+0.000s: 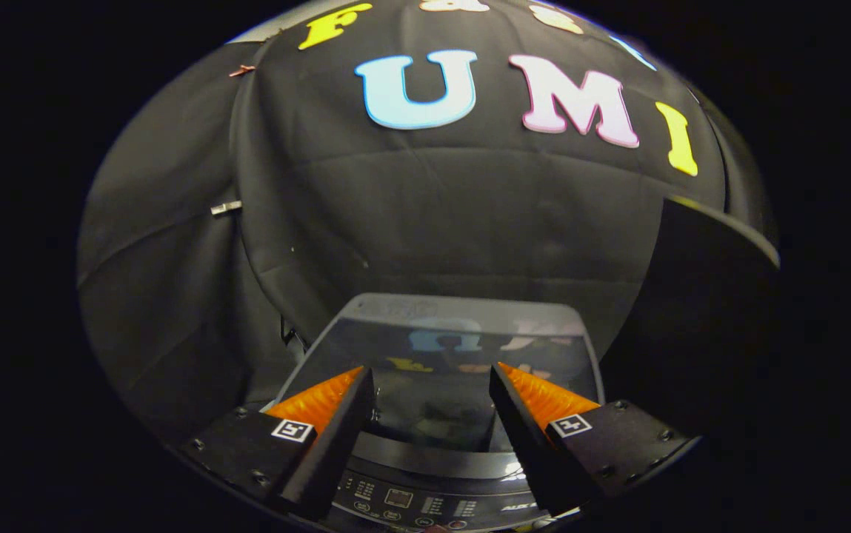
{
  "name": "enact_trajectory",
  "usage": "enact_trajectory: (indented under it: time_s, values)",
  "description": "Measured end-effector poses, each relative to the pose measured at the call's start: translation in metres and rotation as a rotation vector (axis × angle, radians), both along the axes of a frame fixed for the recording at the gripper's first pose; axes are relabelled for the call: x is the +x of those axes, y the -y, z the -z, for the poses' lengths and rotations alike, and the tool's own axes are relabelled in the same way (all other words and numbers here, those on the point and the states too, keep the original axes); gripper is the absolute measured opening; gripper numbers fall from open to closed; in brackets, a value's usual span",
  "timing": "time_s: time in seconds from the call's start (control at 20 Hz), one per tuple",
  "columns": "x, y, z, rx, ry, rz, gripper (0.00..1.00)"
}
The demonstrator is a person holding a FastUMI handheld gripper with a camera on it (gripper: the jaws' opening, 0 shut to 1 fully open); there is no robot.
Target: Put the clothes into the washing machine and then close the washing machine lid.
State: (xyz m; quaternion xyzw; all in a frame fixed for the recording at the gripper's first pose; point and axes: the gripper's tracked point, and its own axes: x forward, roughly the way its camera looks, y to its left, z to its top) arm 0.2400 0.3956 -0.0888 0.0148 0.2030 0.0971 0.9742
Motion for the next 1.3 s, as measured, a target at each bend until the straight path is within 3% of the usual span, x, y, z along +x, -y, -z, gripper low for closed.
enact_trajectory:
  time_s: [0.4,0.7,1.3]
  values:
    - [-0.044,0.039,-0.11,0.016,0.208,-0.015,1.0]
    - [-0.09,0.119,-0.167,0.005,0.342,0.016,0.98]
    - [-0.178,0.317,-0.181,-0.026,0.446,0.181,0.99]
